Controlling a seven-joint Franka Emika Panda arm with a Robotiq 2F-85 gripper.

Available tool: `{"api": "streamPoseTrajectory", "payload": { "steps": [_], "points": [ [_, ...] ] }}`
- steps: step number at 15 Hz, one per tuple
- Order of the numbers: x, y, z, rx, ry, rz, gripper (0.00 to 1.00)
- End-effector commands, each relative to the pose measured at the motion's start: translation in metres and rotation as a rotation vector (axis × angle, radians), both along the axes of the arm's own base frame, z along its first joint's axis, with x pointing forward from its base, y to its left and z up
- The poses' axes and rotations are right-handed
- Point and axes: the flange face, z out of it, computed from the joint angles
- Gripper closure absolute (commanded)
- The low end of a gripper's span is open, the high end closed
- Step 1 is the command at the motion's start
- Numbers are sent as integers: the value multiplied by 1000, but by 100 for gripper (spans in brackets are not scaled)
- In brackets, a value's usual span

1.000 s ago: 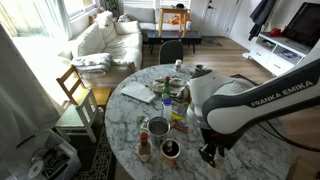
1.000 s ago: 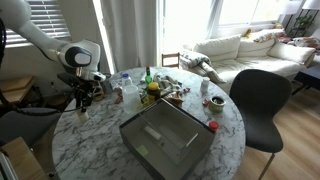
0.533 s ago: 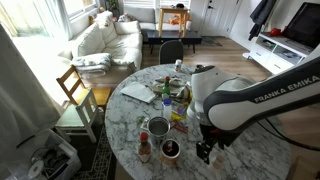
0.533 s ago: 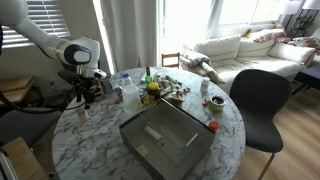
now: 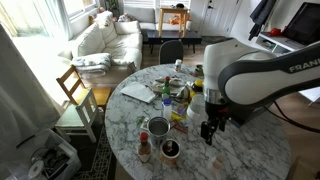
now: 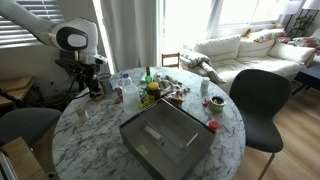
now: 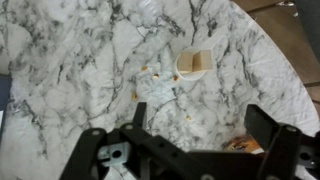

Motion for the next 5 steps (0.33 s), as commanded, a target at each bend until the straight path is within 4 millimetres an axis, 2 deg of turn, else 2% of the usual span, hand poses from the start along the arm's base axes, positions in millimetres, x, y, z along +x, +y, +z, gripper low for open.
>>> {"api": "streamPoseTrajectory", "payload": {
  "steps": [1,2,3,5],
  "points": [
    [-12,-19,32,28,-28,37,0],
    [-10,-24,39,30,-53,14,0],
    [0,-13,28,15,-38,20,0],
    [0,-20,40,18,-61,10,0]
  ]
}}
